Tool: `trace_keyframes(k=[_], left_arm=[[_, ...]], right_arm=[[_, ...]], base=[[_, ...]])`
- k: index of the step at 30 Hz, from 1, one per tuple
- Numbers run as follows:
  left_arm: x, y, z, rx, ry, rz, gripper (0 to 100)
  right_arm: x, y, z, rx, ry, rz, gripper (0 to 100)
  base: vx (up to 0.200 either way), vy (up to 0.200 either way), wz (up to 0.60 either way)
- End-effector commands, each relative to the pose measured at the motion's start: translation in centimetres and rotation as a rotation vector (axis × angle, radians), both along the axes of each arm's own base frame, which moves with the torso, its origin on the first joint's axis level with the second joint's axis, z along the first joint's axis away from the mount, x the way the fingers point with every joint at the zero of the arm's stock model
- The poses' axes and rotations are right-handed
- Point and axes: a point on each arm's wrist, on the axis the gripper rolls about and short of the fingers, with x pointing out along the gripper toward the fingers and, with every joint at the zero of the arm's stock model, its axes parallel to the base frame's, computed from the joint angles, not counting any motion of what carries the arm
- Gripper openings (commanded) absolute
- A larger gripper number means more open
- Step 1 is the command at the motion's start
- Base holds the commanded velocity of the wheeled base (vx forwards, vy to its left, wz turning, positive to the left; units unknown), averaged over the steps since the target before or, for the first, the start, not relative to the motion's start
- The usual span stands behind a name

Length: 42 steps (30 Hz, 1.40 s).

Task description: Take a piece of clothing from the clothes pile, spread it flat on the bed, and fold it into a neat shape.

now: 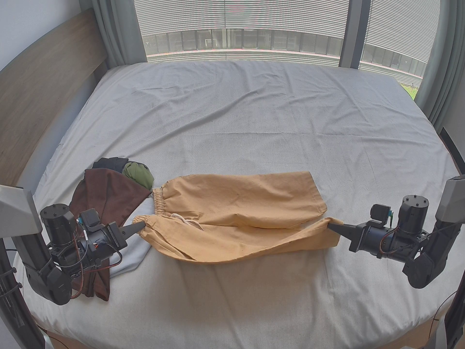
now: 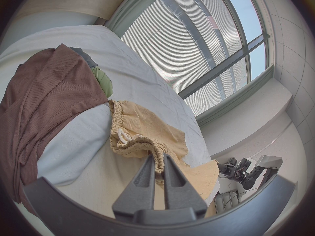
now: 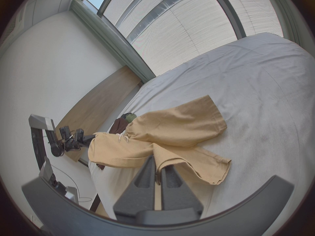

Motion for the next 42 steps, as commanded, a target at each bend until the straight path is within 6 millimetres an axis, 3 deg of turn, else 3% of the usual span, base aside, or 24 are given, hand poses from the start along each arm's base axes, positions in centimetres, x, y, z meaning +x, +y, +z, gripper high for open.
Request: trace_keyframes(k=[1,23,36,42], left_arm=[[0.3,-0.4,0.3,-0.004,-0.017,-0.007,0],[2.3,-1.3,1.3,-0.075,-0.048,0.081,0],[3.6,-1.4,1.3,-0.071,-0.071,0.136,0],[3.6,-1.7,1.3,-0.078,-0.070,0.129,0]], right_arm=[[1.0,-0.2,1.8,0.034,-0.057,-0.020,0],[3.4,-0.3,9.2,0.054,-0.120,-0.037,0],[5.3,-0.8,10.8,0.053,-0.123,-0.061,0],[7.1,-1.4,9.8,0.048,-0.104,-0.085,0]], base=[[0.000,0.000,0.00],[0.000,0.000,0.00],[0.000,0.000,0.00],[0.000,0.000,0.00]])
